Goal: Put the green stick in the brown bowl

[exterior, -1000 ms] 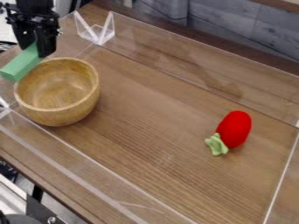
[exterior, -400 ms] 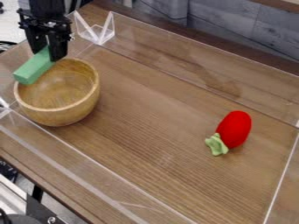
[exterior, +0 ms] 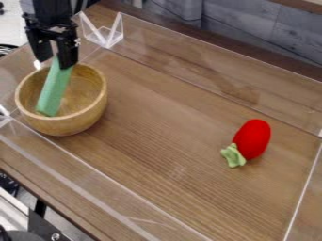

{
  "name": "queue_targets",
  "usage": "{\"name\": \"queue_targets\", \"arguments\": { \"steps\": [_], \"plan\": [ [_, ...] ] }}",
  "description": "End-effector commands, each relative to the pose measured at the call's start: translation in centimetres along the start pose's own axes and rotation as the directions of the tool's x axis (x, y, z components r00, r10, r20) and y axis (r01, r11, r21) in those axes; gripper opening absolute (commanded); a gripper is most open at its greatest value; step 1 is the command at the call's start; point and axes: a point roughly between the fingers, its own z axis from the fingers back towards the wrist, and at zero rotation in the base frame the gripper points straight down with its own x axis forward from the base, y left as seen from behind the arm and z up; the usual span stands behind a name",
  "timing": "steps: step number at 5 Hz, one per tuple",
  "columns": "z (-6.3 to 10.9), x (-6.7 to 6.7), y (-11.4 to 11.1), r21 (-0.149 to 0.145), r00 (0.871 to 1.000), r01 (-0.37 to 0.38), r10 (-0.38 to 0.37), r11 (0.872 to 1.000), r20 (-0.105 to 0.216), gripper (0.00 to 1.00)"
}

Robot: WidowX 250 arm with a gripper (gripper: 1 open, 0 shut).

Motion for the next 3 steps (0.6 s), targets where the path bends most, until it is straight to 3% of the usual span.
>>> {"name": "queue_targets", "arguments": {
  "steps": [1, 3],
  "plan": [
    [2.2, -0.6, 0.3, 0.012, 0.997, 0.014, -0.015, 1.0, 0.073, 1.0],
    [4.4, -0.8, 0.5, -0.009, 0.992, -0.048, 0.048, 0.999, 0.118, 1.0]
  ]
}}
